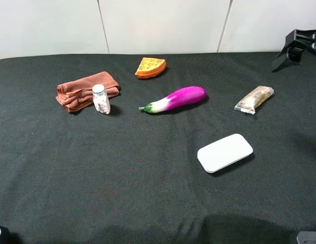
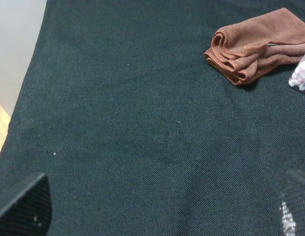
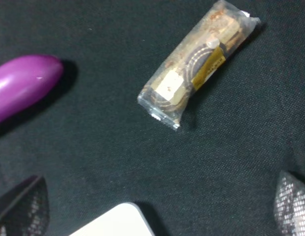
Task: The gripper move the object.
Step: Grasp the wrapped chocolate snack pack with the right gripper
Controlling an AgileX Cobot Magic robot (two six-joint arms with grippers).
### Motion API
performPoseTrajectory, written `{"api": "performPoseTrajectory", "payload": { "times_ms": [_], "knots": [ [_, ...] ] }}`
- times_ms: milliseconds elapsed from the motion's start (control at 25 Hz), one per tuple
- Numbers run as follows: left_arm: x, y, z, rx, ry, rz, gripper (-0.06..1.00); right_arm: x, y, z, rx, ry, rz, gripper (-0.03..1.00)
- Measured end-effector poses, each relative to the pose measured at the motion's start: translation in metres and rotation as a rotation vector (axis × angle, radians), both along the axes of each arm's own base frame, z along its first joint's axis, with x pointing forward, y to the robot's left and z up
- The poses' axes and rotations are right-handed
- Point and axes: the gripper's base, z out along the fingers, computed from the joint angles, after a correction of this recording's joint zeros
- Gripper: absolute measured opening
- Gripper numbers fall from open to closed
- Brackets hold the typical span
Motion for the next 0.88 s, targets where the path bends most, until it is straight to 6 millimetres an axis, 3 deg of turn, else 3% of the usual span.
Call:
{"api": "performPoseTrajectory", "payload": {
  "times_ms": [240, 640, 880],
  "knots": [
    [0.0, 0.0, 0.0, 0.0, 0.0, 0.0, 0.95, 0.02, 0.0, -0.015, 0.011, 0.07, -0.036, 0.69],
    [0.0, 0.0, 0.0, 0.001, 0.0, 0.0, 0.95, 0.041, 0.016, -0.065, 0.018, 0.236, -0.136, 0.69],
    [0.0, 0.0, 0.0, 0.001, 0.0, 0.0, 0.95, 0.055, 0.025, -0.076, 0.04, 0.244, -0.2, 0.69]
  ]
}}
